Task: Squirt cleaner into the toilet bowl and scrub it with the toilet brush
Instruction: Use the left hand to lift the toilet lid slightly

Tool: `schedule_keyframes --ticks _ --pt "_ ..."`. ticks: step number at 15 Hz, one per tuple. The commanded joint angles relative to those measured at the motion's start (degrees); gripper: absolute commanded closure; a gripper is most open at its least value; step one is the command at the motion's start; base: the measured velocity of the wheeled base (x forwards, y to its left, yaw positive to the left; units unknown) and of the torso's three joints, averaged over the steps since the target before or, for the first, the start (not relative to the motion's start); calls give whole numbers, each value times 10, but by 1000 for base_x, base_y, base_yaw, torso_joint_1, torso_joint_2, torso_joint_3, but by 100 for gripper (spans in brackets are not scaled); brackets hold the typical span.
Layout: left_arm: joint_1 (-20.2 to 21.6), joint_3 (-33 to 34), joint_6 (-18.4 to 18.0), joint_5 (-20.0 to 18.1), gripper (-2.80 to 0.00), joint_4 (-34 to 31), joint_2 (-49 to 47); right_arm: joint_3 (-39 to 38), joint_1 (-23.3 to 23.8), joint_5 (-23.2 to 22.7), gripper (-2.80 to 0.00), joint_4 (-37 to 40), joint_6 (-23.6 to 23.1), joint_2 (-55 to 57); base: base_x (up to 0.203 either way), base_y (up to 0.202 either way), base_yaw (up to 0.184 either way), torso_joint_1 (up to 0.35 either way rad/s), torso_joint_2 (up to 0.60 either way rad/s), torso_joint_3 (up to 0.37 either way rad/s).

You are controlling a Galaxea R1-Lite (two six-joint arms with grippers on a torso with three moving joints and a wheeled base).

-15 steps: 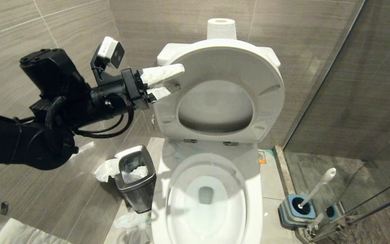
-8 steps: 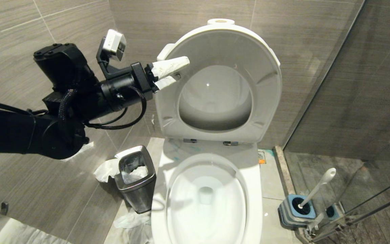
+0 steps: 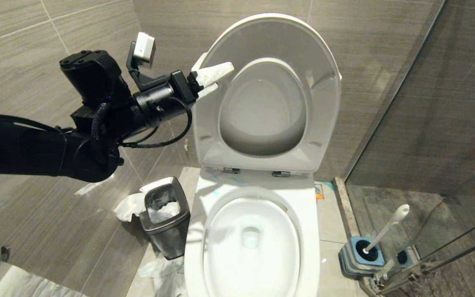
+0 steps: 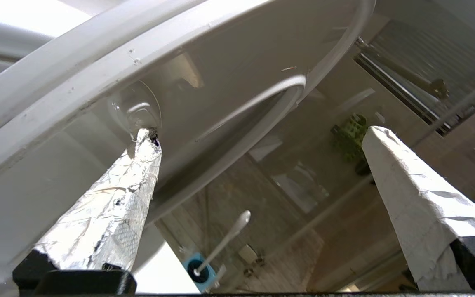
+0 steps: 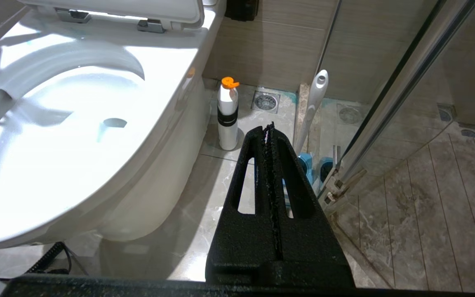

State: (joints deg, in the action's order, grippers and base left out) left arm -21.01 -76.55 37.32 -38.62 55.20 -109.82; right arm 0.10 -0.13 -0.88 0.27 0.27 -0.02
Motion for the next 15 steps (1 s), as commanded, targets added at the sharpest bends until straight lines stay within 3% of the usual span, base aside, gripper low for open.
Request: schedule_keyframes --ticks 1,5,10,15 --pt "-7 -29 2 17 -280 5 -13 0 0 -1 0 0 0 0 0 0 0 0 0 0" --pt "-27 -83 -6 63 -280 4 -43 0 0 0 0 0 0 0 0 0 0 0 0 0" --pt "-37 -94 -56 73 -280 1 -77 0 0 0 0 0 0 0 0 0 0 0 0 0" --pt "-51 -135 -79 137 -280 -13 -114 0 0 0 0 0 0 0 0 0 0 0 0 0"
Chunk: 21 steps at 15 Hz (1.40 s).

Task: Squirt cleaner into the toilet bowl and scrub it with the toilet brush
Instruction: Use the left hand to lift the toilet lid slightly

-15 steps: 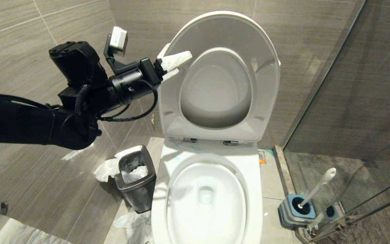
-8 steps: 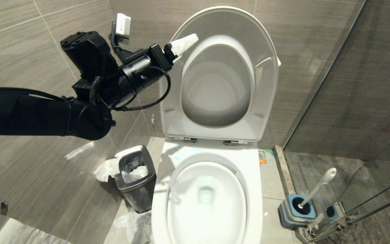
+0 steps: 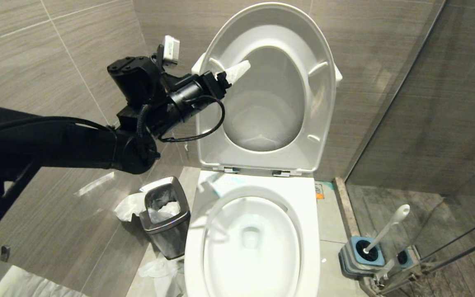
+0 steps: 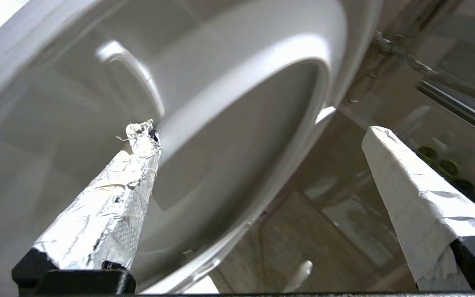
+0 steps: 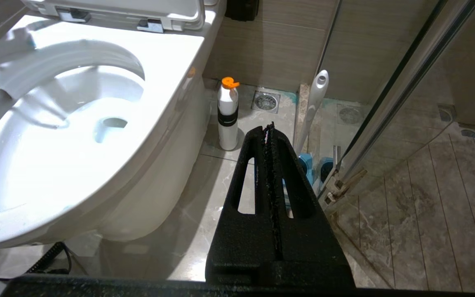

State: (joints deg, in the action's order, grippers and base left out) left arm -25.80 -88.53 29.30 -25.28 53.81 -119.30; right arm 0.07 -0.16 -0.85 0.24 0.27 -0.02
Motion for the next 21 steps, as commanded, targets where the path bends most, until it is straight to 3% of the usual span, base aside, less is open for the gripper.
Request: schedule_keyframes --ticks 1,7,10,17,21 --pt "-4 -25 -6 12 -280 -3 -26 0 0 -1 0 0 0 0 0 0 0 0 0 0" --pt "-2 -76 -19 63 -280 -19 -65 0 0 0 0 0 0 0 0 0 0 0 0 0" --pt "-2 -81 -30 68 -280 -20 -70 0 0 0 0 0 0 0 0 0 0 0 0 0" --pt "-1 -78 -66 126 -280 -19 -78 0 0 0 0 0 0 0 0 0 0 0 0 0" --pt "-4 -75 -52 140 -280 -18 -50 0 0 -1 0 0 0 0 0 0 0 0 0 0"
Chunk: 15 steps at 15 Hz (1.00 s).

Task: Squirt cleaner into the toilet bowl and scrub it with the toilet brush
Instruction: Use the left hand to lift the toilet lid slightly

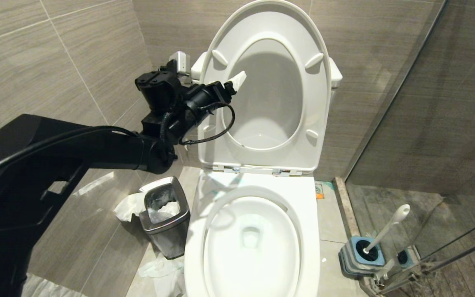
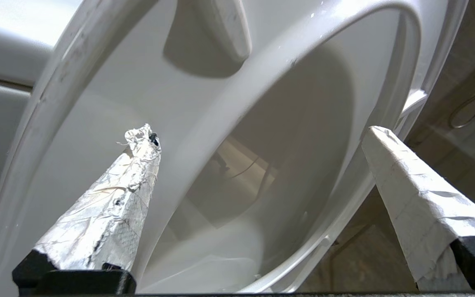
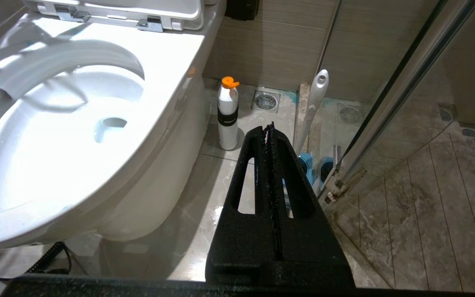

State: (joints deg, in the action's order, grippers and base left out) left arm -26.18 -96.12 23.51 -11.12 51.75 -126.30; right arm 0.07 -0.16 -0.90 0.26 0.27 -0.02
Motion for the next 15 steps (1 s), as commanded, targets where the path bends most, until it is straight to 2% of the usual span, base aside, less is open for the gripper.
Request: schedule_keyframes --ticks 1,6,9,12,15 --pt "-1 1 15 -4 -280 -1 37 0 0 -1 0 0 0 0 0 0 0 0 0 0" --pt "-10 44 52 -7 -280 -38 137 0 0 0 0 0 0 0 0 0 0 0 0 0" --pt "-14 64 56 -7 -280 -86 200 0 0 0 0 0 0 0 0 0 0 0 0 0" --pt "-15 63 77 -13 -280 -218 277 0 0 0 0 0 0 0 0 0 0 0 0 0" --pt "-24 62 101 -19 -280 -377 348 0 0 0 0 0 0 0 0 0 0 0 0 0"
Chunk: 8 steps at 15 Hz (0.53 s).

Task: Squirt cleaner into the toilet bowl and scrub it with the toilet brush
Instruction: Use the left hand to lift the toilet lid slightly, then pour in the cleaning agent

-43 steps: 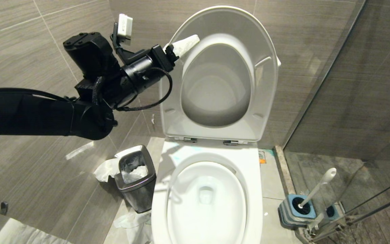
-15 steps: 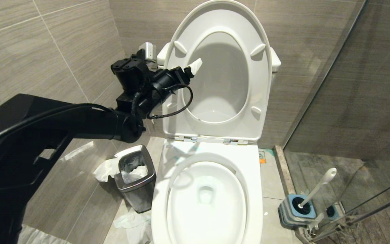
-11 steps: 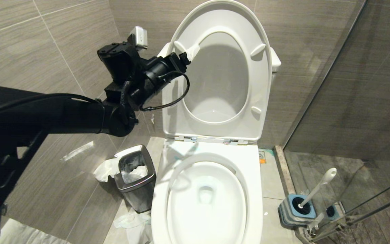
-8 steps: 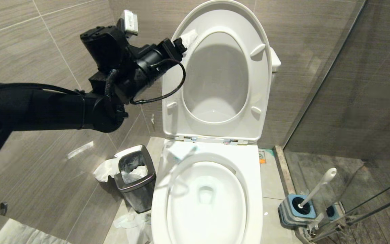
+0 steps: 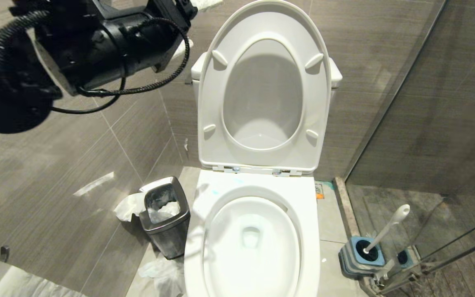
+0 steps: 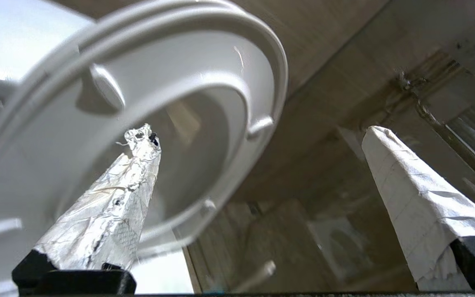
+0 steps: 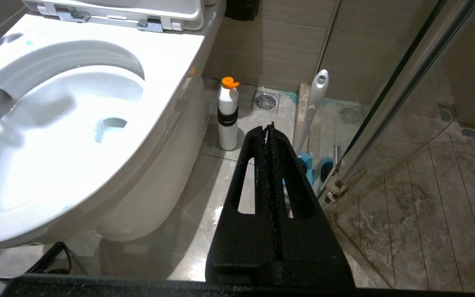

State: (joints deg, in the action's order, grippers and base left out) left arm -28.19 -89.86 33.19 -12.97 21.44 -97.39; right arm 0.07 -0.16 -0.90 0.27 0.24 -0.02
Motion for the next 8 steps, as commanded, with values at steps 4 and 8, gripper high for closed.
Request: schedule_keyframes --ticks 4,8 --pt "14 1 -98 32 -280 -224 109 0 0 0 0 0 0 0 0 0 0 0 0 0" --pt "62 1 -249 80 -280 -240 118 0 0 0 0 0 0 0 0 0 0 0 0 0"
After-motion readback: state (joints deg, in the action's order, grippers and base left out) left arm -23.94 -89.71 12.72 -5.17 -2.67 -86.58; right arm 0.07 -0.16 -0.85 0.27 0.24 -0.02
